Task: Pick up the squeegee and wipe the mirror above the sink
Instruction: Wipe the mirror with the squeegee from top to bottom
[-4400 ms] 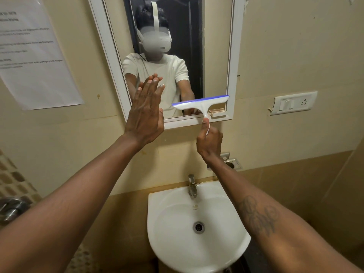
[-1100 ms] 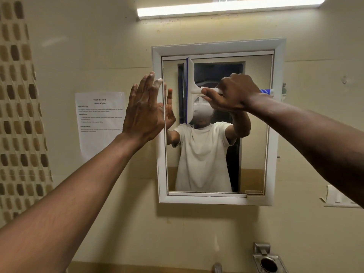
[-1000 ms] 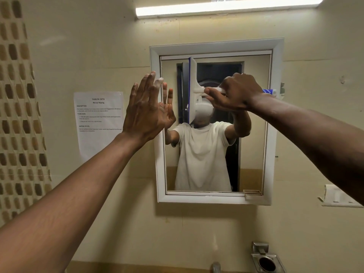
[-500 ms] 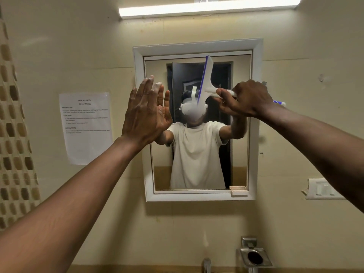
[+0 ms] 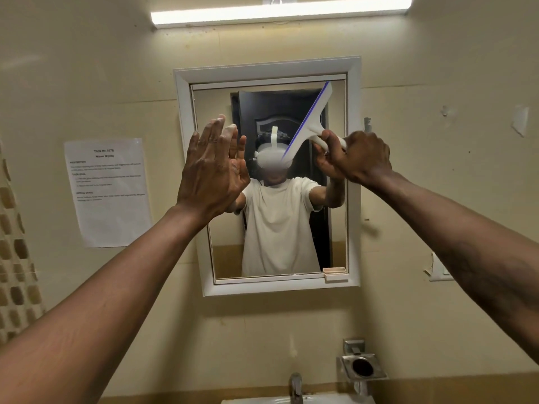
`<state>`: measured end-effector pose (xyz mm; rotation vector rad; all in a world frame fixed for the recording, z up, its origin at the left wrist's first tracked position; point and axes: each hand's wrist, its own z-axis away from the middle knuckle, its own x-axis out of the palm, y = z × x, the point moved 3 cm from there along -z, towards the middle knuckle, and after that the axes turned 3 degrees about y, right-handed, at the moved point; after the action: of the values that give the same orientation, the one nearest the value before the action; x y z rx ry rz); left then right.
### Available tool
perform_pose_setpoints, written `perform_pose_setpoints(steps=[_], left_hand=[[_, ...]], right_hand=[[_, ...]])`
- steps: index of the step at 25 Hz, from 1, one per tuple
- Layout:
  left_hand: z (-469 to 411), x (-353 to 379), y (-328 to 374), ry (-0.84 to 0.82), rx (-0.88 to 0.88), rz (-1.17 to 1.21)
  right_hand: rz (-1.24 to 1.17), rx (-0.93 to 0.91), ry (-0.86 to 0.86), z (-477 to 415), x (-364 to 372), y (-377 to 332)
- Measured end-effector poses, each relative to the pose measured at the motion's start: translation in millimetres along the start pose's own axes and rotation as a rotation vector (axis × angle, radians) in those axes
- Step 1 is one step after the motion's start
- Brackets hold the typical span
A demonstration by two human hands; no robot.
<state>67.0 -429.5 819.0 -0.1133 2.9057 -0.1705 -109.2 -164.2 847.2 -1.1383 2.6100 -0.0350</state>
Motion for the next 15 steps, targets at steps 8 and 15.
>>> perform_pose_setpoints(steps=[8, 15], left_hand=[[4.9, -19.0, -5.3, -0.021, -0.007, 0.009], [11.1, -26.0, -10.9, -0.038, -0.021, 0.044]], right_hand=[[-0.116, 0.250, 0.077, 28.8, 22.7, -12.7], [-0.174, 0.492, 0.097, 87.3, 46.3, -27.0]])
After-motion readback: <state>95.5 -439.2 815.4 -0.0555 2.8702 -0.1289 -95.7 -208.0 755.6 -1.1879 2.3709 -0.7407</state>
